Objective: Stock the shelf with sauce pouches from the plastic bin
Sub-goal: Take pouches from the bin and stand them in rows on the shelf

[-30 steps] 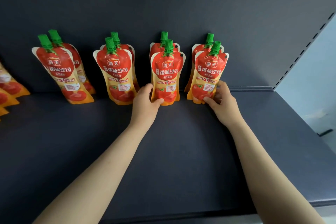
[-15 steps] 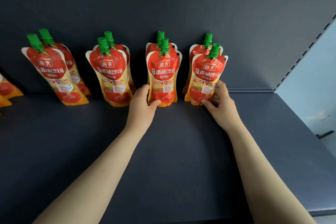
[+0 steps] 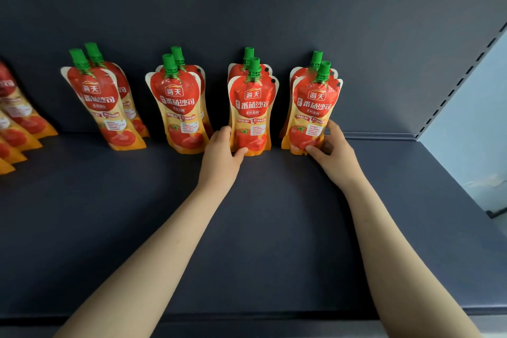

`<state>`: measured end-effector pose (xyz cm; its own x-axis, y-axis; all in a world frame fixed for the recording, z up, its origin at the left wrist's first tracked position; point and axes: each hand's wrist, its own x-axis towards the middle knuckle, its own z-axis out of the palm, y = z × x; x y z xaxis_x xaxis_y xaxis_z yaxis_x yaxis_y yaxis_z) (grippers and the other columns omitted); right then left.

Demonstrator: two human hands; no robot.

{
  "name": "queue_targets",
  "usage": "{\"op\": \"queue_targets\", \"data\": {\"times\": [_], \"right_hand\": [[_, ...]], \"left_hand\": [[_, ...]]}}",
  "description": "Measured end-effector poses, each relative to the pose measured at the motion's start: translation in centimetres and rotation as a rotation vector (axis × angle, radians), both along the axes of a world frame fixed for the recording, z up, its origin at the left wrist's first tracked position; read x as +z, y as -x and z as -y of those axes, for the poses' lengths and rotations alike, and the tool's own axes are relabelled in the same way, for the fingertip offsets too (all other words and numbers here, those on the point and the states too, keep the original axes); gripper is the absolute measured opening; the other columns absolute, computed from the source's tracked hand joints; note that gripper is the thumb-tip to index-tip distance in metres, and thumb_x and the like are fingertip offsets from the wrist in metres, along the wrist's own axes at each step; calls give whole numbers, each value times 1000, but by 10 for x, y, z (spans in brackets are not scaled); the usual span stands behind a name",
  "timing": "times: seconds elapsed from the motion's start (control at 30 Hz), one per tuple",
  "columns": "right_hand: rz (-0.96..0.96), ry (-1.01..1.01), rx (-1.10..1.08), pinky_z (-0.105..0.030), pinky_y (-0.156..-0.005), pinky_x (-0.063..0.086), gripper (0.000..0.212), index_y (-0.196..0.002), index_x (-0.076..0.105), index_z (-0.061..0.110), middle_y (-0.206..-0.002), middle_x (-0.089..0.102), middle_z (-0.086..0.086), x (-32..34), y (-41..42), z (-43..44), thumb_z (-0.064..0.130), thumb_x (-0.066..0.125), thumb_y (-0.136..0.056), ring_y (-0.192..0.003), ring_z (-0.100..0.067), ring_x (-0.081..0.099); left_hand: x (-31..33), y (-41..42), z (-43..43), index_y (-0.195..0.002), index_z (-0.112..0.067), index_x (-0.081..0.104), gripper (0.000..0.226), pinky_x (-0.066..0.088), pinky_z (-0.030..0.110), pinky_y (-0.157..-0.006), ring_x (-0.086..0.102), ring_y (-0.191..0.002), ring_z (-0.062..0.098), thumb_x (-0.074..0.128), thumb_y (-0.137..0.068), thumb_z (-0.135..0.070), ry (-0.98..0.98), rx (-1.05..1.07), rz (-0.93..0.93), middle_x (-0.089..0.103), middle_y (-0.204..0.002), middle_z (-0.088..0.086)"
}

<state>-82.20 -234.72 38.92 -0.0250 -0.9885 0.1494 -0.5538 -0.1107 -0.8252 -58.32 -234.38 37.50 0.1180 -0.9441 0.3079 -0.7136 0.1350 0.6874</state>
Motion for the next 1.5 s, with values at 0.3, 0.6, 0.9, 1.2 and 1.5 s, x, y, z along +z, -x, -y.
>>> {"op": "queue_targets", "data": {"times": [0.3,0.6,0.9,1.2,1.5], "right_hand": [[40,-68,-67,-43,-102,46,70,-144,33,27,-124,63,1,10,4,-6,23,72,-86,-118,-20,57],[-214,117,-367,-26,-96,38,39,-126,61,13,-128,62,-4,53,5,-119,22,67,-89,-121,-23,54],[-423,132,-681,-32,-99,37,34,-120,65,11,-123,65,-12,27,-44,-345,21,68,-88,-117,-31,56],[-385,-174,-938,-37,-98,46,29,-118,64,16,-119,65,-3,-50,-62,-539,23,64,-90,-112,-23,58],[-192,-485,-1116,-29,-100,39,30,-120,64,10,-123,65,-6,-144,-8,-632,19,61,-92,-118,-21,56]], "left_hand": [[11,-6,-24,-132,-9,50,49,46,32,-94,55,-116,23,69,-89,-22,-55,12,-99,57,-125,8],[44,-39,-77,-132,-18,51,41,47,36,-96,53,-121,21,62,-93,-25,-69,-215,93,54,-132,3],[47,-53,-199,-129,-15,55,35,46,41,-95,54,-115,23,59,-94,-17,142,-636,152,53,-128,4],[-26,4,-313,-118,-11,62,28,49,43,-90,59,-105,28,60,-90,-12,163,-1021,176,63,-116,5],[-137,107,-372,-125,-16,58,32,46,38,-95,54,-116,24,57,-94,-22,-178,-1268,385,57,-126,2]]}}
